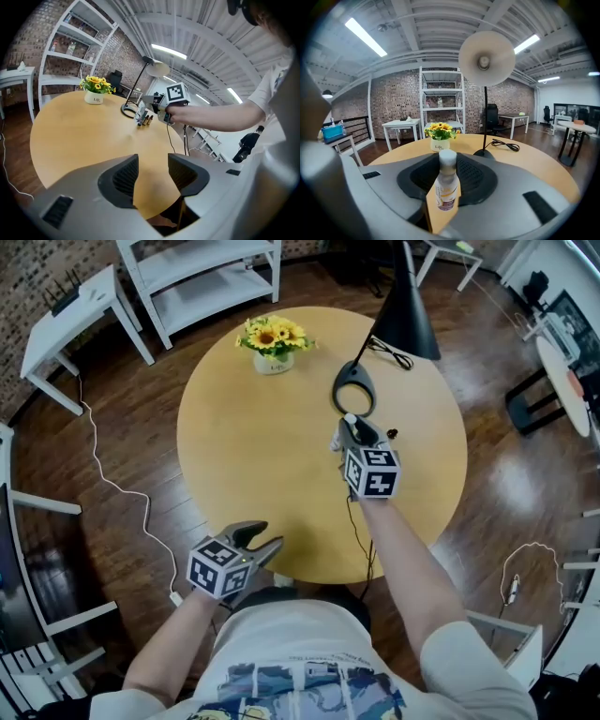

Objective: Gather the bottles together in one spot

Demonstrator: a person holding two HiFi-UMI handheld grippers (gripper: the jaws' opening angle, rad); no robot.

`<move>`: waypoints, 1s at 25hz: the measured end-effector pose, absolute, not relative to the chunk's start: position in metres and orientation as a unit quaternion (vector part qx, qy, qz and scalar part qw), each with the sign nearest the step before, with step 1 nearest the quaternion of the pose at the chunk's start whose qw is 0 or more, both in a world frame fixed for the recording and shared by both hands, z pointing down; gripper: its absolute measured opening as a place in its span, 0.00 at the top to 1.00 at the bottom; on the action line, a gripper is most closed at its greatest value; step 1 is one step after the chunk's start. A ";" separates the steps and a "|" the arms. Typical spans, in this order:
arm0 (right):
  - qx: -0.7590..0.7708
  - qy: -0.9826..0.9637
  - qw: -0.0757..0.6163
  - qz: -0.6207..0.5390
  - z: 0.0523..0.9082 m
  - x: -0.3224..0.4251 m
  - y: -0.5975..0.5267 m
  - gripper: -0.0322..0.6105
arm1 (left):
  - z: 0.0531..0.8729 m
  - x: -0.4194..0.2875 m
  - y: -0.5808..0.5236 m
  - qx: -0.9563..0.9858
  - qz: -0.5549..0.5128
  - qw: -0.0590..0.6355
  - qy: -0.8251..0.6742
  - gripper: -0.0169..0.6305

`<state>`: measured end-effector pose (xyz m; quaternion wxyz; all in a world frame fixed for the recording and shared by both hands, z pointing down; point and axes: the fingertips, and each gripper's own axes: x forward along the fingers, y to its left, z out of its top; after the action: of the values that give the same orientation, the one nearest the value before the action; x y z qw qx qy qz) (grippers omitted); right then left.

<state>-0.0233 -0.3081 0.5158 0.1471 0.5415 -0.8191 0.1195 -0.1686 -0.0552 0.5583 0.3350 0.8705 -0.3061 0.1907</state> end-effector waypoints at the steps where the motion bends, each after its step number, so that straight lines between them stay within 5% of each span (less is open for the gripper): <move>1: 0.546 -0.816 0.151 0.115 0.521 -0.023 -0.313 0.76 | 0.560 -0.171 -0.055 0.868 0.192 0.338 -0.308 0.66; 25: 0.592 -0.785 0.159 0.094 0.573 -0.009 -0.347 0.76 | 0.582 -0.173 -0.042 0.853 0.212 0.372 -0.299 0.66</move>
<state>-0.0088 -0.3470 0.5730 0.1594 0.5916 -0.7847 0.0939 -0.1726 -0.0419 0.5819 0.3715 0.8531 -0.2985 0.2122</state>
